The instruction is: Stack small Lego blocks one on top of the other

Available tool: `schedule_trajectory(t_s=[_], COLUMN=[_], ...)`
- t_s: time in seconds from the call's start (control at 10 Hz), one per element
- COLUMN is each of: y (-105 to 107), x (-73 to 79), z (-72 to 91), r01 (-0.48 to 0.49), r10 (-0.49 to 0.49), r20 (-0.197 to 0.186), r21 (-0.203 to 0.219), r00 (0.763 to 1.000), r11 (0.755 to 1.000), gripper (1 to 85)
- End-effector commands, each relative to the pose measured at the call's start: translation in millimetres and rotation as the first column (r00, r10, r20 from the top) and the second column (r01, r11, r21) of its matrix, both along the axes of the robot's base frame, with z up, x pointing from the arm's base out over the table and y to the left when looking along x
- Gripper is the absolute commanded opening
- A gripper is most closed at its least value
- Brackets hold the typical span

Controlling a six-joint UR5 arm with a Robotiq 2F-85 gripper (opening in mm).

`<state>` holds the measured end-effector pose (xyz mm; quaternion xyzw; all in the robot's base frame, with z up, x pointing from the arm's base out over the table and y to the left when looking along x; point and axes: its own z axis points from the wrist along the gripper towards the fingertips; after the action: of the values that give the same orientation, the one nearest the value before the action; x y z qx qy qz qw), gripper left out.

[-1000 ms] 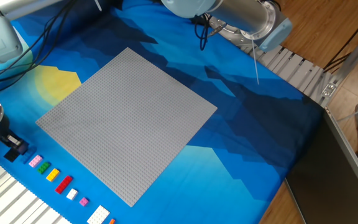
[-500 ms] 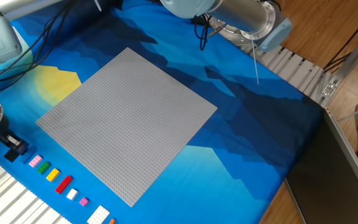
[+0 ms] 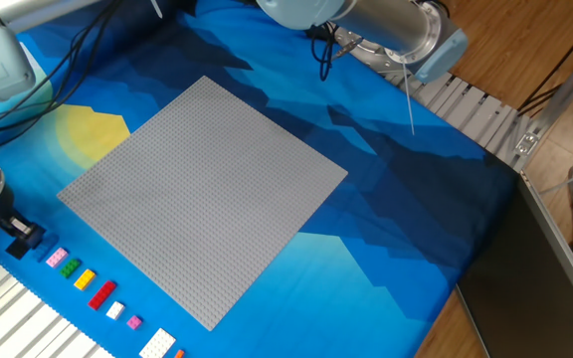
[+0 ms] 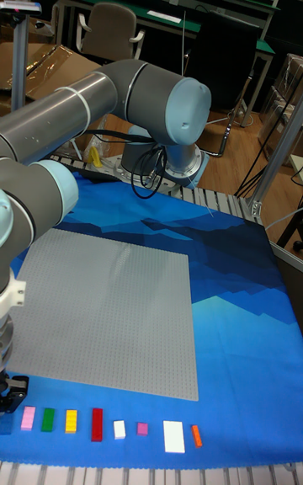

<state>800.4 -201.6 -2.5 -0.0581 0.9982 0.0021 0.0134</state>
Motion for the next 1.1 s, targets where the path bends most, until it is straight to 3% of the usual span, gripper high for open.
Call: schedule_trajectory(t_s=[0.0, 1.0], y=[2.2, 0.9], x=[3.1, 9.0], z=[1.6, 0.9], r01=[0.002, 0.002], r10=[-0.002, -0.002], r20=[0.012, 0.032], r21=[0.012, 0.008], r00=[1.0, 0.999], r11=[1.0, 1.0], gripper=[44.0, 41.0])
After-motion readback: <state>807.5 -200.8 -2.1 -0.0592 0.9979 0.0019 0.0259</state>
